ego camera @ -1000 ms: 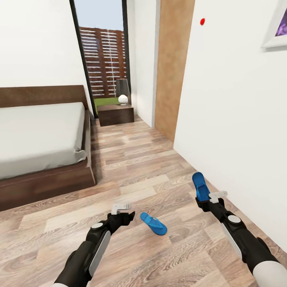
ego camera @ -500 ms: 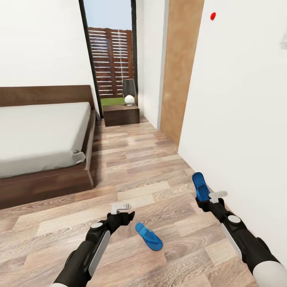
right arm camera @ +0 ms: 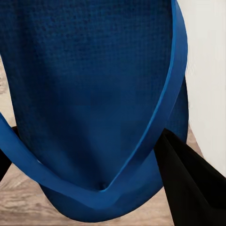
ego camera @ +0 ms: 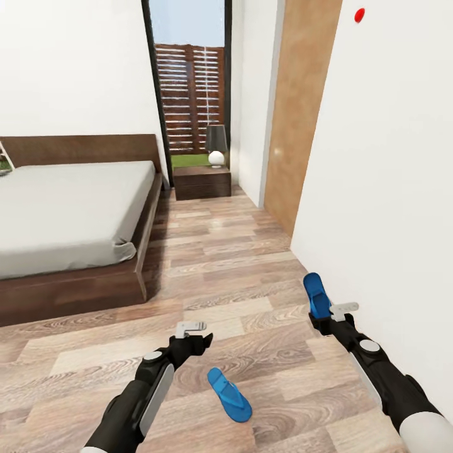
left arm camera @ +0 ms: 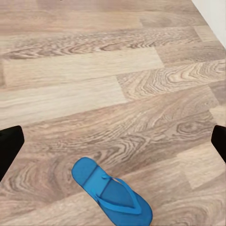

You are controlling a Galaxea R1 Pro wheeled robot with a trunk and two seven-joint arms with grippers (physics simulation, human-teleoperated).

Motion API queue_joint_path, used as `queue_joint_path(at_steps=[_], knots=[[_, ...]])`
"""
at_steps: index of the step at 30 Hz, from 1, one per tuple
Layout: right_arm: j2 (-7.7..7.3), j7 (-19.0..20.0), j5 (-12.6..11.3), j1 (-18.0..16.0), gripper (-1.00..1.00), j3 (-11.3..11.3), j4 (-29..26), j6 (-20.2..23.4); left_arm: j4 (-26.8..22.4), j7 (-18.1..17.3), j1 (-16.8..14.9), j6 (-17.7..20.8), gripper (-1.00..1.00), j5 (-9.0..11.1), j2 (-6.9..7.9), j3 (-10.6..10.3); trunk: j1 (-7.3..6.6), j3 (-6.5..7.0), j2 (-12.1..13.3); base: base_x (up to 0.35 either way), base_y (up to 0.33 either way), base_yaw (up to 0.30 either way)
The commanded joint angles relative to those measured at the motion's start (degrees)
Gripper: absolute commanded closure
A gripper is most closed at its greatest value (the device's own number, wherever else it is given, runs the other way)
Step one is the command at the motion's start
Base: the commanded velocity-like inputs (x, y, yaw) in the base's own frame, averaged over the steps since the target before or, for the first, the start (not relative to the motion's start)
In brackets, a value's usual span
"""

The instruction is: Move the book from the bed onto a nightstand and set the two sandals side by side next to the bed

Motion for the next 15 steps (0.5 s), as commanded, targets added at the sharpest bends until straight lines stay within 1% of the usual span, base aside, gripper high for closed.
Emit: queue_joint_path(at_steps=[1,9,11,15], knots=[[-0.07,-0.02,-0.41,0.0,1.0,0.1,-0.1,0.34,-0.08,-0.08,-0.03,0.34,-1.0,0.21,-0.05,0.06,0.0,-0.06,-0.02,0.074,-0.311,0.116],[-0.07,-0.09,-0.4,0.0,1.0,-0.01,-0.13,0.32,-0.15,-0.07,-0.03,0.4,-1.0,0.24,-0.08,0.11,0.0,-0.06,-0.02,0.015,-0.33,0.02],[-0.07,-0.1,-0.4,0.0,1.0,-0.03,-0.17,0.35,-0.15,-0.07,-0.03,0.53,-1.0,0.39,-0.06,0.17,0.0,-0.06,-0.02,0.085,-0.323,0.023],[-0.08,-0.11,-0.41,0.0,1.0,-0.04,-0.21,0.37,-0.15,-0.07,-0.03,0.6,-1.0,0.47,-0.01,0.2,0.0,-0.06,-0.02,0.169,-0.298,0.218]])
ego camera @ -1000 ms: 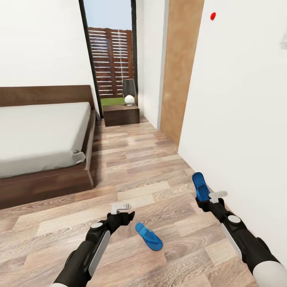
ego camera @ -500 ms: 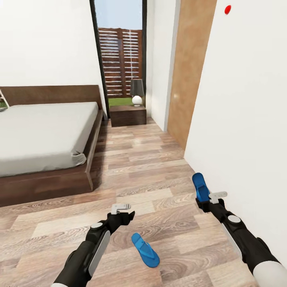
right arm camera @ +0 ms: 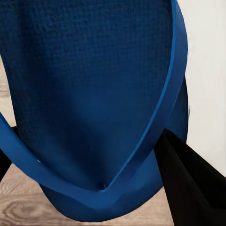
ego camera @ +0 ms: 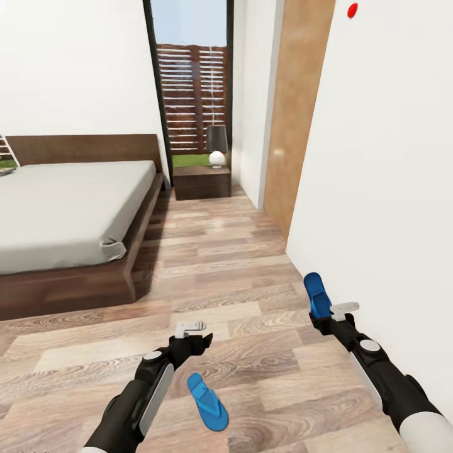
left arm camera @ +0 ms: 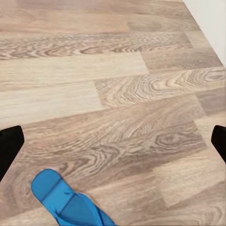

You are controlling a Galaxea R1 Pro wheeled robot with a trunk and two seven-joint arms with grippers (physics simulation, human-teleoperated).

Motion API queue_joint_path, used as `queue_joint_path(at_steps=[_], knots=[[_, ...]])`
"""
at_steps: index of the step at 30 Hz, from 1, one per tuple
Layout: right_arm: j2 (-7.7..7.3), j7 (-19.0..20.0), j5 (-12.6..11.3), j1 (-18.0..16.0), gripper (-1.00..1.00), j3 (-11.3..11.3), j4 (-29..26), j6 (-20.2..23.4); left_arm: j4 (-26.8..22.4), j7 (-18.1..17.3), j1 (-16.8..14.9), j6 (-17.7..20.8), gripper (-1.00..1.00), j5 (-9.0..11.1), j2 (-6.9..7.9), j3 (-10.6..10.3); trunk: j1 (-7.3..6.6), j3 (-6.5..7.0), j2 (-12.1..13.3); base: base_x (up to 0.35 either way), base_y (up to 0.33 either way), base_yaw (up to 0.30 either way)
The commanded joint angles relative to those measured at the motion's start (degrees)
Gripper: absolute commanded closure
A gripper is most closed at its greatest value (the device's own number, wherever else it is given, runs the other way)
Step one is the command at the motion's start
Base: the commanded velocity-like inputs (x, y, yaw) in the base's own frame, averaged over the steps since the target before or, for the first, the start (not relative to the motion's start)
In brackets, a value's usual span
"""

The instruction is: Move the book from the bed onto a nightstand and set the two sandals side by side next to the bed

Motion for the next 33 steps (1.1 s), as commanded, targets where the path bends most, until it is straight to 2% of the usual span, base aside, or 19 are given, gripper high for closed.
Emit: queue_joint_path(at_steps=[1,6,15,26,33], knots=[[-0.07,-0.02,-0.41,0.0,1.0,0.12,-0.11,0.3,-0.06,-0.08,-0.03,0.31,-1.0,0.21,-0.02,0.05,0.01,-0.06,-0.02,0.209,-0.269,0.267],[-0.07,-0.02,-0.41,0.0,1.0,0.12,-0.15,0.31,-0.06,-0.45,-0.03,0.21,-1.0,0.28,0.07,0.05,0.01,-0.06,-0.02,0.235,-0.229,0.279],[-0.07,-0.03,-0.41,0.0,1.0,0.19,0.0,0.31,-0.06,-0.6,-0.03,0.0,-1.0,0.3,0.16,0.14,0.01,-0.06,-0.02,0.025,-0.023,0.278],[-0.07,-0.02,-0.41,0.0,1.0,0.12,-0.08,0.66,0.35,-0.52,-0.03,-0.02,-1.0,0.3,0.26,0.14,0.01,-0.06,-0.02,0.0,-0.028,0.032],[-0.06,-0.02,-0.41,0.0,1.0,0.18,-0.08,0.66,0.88,-0.48,-0.03,-0.14,-1.0,0.28,0.16,0.12,0.01,-0.06,-0.02,0.0,-0.202,0.236]])
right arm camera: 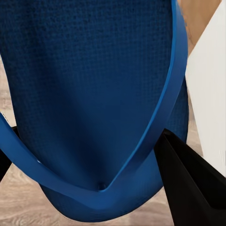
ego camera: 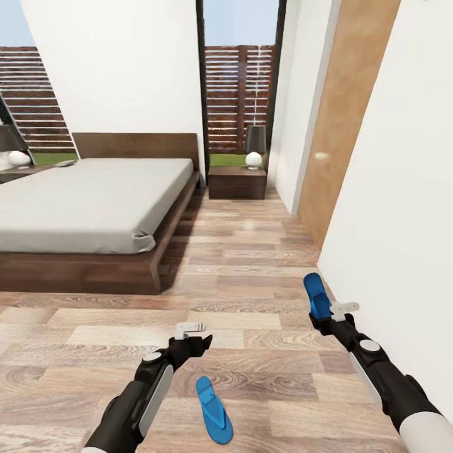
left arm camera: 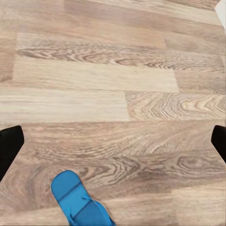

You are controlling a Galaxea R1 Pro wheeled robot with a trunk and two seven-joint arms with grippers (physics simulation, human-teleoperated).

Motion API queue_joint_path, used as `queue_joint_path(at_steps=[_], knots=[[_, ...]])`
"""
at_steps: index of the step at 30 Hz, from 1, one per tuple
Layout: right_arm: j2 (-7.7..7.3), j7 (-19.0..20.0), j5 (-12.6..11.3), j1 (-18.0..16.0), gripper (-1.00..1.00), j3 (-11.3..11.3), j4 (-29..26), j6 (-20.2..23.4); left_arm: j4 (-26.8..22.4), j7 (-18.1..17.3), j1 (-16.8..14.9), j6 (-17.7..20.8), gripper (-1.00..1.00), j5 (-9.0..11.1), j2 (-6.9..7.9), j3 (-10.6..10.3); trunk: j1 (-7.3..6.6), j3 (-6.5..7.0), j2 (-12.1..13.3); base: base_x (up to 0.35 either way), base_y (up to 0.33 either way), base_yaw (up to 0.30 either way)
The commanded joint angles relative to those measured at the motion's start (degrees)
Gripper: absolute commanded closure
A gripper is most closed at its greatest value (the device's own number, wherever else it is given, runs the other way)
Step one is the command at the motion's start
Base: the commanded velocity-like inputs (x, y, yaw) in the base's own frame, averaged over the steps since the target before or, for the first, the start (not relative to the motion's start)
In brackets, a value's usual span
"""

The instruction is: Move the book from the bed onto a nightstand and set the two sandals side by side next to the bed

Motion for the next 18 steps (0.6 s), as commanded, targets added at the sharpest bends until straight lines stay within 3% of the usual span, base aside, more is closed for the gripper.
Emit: queue_joint_path(at_steps=[1,4,8,9,10,13,18], knots=[[-0.07,-0.02,-0.4,0.0,1.0,0.1,-0.11,0.33,0.43,-0.09,-0.03,0.03,-1.0,0.26,-0.04,0.08,-0.01,-0.05,-0.02,0.0,-0.053,0.279],[-0.11,-0.02,-0.4,0.0,1.0,-0.04,-0.11,0.33,1.7,0.05,-0.03,-3.2,-1.0,0.27,-0.05,0.05,-0.01,-0.05,-0.02,0.0,-0.019,0.281],[-0.08,-0.02,-0.4,0.0,1.0,-0.03,-0.13,0.33,3.79,0.31,0.06,-4.74,-1.0,0.17,0.14,-0.08,-0.01,-0.05,-0.02,0.049,-0.058,0.268],[-0.08,-0.02,-0.4,0.0,1.0,-0.03,-0.16,0.33,5.77,0.36,0.1,-4.89,-1.0,0.2,0.15,0.1,-0.01,-0.05,-0.02,0.196,-0.157,0.136],[-0.11,-0.02,-0.4,0.0,1.0,-0.03,-0.96,1.36,11.68,0.49,0.14,-5.19,-1.0,0.07,0.07,0.35,-0.01,-0.05,-0.02,0.017,-0.009,0.004],[-0.15,-0.02,-0.4,0.0,1.0,-0.03,-1.54,1.79,11.94,0.49,0.14,-5.2,-1.0,0.15,0.0,0.31,-0.01,-0.05,-0.02,0.006,-0.003,0.001],[-0.1,-0.02,-0.4,0.0,1.0,-0.02,-1.69,1.91,12.59,0.44,0.14,-5.11,-1.0,0.17,-0.03,0.24,-0.01,-0.05,-0.02,0.259,-0.169,0.041]])
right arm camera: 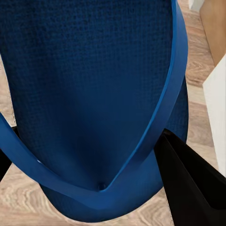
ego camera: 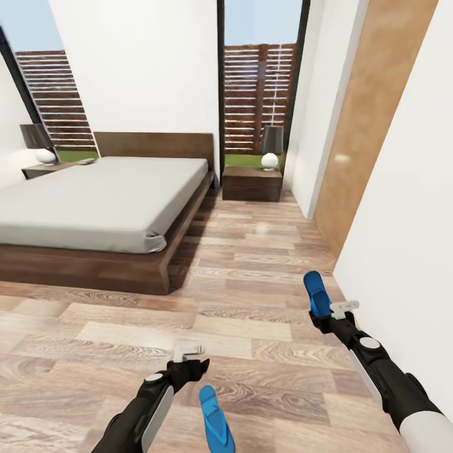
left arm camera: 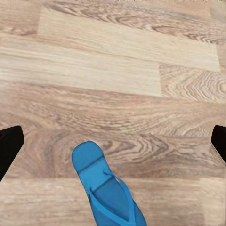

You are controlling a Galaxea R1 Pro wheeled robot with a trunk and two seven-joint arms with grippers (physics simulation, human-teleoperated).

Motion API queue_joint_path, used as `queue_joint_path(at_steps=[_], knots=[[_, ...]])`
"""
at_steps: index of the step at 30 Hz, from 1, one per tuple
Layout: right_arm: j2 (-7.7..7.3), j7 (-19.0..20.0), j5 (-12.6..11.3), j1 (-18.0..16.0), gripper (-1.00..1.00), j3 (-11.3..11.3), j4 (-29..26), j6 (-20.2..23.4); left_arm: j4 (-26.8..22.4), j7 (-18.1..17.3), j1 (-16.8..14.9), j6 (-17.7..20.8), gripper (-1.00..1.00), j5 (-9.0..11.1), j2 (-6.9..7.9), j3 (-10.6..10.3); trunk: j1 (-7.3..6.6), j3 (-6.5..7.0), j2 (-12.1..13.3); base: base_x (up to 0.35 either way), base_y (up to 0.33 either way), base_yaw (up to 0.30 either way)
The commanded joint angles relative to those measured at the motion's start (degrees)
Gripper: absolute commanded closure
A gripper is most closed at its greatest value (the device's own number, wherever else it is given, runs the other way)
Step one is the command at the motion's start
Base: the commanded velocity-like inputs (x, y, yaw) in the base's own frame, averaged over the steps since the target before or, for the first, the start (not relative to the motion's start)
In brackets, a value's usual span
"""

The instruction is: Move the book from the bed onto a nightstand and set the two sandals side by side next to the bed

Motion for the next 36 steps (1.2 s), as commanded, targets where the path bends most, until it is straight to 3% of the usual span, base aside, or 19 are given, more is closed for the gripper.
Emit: queue_joint_path(at_steps=[1,11,36], knots=[[-0.05,-0.03,-0.4,-0.01,1.0,0.12,-0.09,0.3,-0.06,-0.06,-0.02,0.34,-1.0,0.28,0.0,0.03,0.01,-0.06,-0.02,0.216,-0.264,0.199],[-0.11,-0.03,-0.4,-0.01,1.0,0.12,-0.09,0.3,-0.03,-0.08,-0.02,0.42,-1.0,0.28,-0.09,0.02,0.01,-0.06,-0.02,0.044,-0.246,0.245],[-0.12,0.0,-0.39,-0.01,1.0,-0.03,-0.13,0.55,-0.32,-0.08,-0.02,0.14,-1.0,0.43,-0.3,-0.13,0.04,-0.28,-0.04,0.018,-0.189,0.079]])
